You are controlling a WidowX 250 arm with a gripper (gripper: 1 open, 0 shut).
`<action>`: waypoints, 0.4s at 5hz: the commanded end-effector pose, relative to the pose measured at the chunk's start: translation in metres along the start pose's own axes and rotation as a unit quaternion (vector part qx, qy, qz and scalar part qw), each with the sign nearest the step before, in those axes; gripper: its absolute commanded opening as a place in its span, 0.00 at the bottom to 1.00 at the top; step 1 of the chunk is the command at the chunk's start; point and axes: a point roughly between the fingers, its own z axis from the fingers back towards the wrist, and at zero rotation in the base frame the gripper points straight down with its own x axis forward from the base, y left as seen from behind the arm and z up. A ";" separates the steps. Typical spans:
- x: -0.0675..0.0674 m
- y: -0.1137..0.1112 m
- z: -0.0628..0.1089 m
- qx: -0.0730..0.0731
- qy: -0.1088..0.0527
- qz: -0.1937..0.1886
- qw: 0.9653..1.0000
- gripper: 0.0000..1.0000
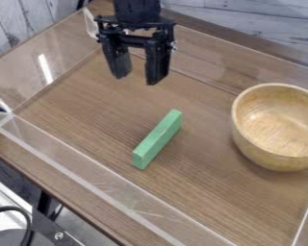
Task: Remove the green block from inside the brown bowl and put it on the table
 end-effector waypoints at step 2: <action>0.002 -0.007 -0.002 0.015 -0.007 -0.031 0.999 1.00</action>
